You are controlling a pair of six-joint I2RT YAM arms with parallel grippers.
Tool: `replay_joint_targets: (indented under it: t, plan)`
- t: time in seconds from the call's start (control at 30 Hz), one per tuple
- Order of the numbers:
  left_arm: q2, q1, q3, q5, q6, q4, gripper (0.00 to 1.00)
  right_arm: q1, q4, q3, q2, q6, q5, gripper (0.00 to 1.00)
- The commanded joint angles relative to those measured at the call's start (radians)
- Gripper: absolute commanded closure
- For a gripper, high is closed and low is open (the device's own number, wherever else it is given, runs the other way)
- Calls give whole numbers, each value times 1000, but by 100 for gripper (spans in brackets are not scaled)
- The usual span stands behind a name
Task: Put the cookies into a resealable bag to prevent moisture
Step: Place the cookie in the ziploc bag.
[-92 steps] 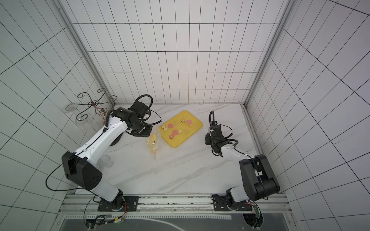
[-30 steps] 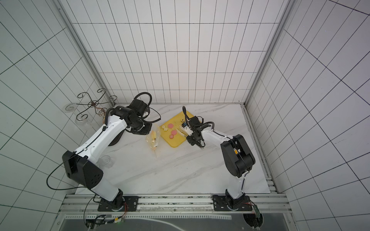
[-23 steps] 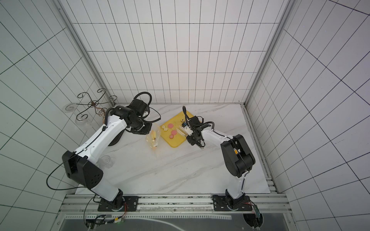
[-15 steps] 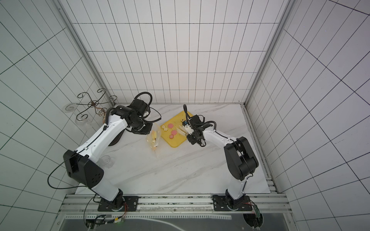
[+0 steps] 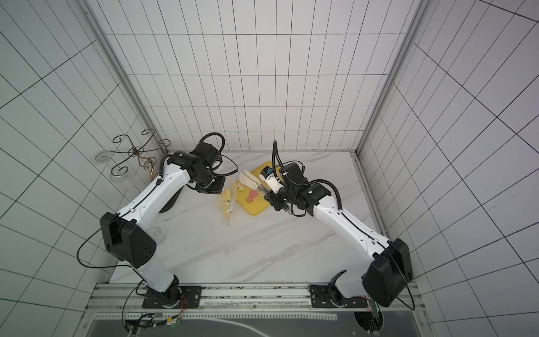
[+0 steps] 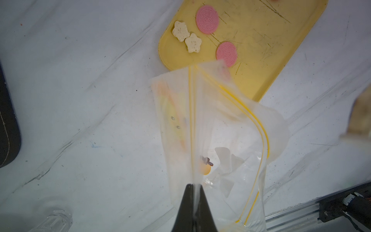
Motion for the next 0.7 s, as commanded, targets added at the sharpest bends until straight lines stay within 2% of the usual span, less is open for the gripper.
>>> replay_joint_targets:
  t: [0.0,0.13,0.37,0.5,0.67]
  plan:
    - [23,3,37,22,9,11,100,77,10,120,-20,70,-112,73]
    - [22,5,41,37,7,11,100,120,27,101,0,86,-105,73]
    - [-3,5,21,69,2,15,100,125,13,126,65,80,5,73]
    - [-20,8,-2,78,1,20,100,122,9,129,83,84,21,72]
    - [-18,8,-7,76,4,21,100,123,28,135,74,94,31,63]
